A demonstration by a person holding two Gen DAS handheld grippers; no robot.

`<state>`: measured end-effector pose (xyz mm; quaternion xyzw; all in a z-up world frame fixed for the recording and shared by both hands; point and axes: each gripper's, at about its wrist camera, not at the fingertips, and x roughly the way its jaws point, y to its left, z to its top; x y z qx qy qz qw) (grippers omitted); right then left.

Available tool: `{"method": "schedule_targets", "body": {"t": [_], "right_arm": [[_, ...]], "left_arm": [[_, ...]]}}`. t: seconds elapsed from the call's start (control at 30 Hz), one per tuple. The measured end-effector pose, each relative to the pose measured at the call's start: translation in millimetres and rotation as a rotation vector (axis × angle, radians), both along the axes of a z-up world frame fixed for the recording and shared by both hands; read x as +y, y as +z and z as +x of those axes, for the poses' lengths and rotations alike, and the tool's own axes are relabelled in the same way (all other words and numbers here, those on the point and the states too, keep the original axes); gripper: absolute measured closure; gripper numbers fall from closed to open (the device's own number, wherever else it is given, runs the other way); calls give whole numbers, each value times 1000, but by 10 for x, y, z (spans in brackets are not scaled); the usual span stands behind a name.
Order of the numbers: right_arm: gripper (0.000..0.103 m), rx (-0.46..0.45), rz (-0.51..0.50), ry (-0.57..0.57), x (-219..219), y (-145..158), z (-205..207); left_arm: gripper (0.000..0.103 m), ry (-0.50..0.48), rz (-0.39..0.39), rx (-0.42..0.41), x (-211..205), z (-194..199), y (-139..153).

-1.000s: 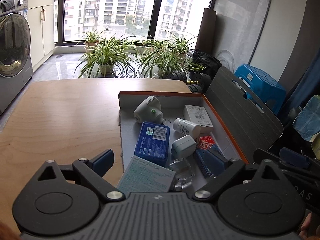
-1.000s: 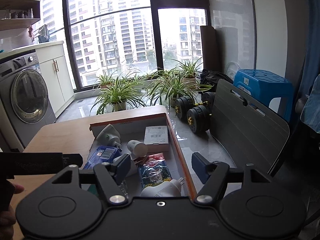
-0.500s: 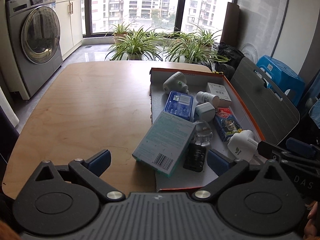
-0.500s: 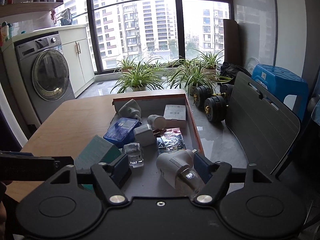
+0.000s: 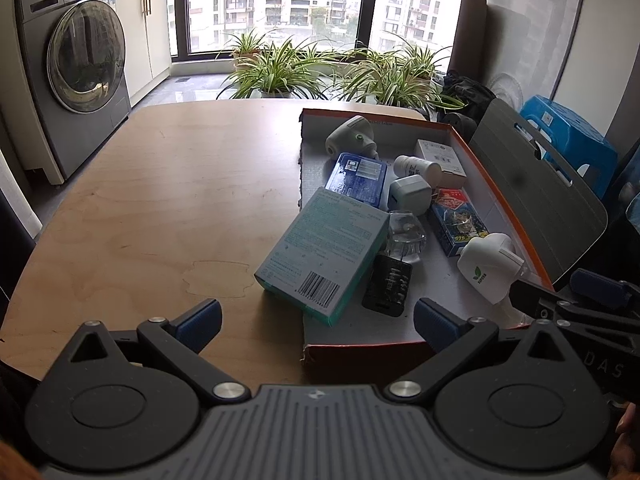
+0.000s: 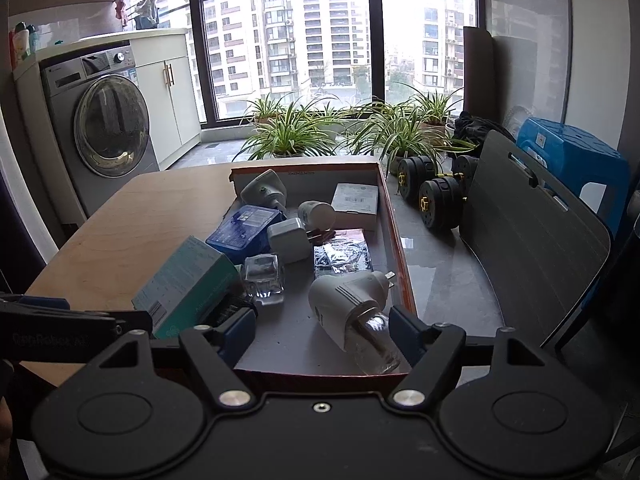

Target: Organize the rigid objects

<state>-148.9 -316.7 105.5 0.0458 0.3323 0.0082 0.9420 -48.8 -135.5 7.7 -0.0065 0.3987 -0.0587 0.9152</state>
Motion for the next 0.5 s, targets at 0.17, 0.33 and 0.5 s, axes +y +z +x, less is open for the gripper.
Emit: {"method": "schedule_targets", "body": {"t": [0.17, 0.33, 0.5], "right_arm": [[16, -6, -11, 1, -12, -6, 19], [16, -9, -2, 7, 6, -19, 23], [15, -10, -3, 7, 13, -22, 17]], "left_arm": [[0, -3, 8, 0, -37, -26, -12], [0, 2, 9, -2, -32, -42, -7], [0, 0, 10, -5, -44, -35, -9]]}}
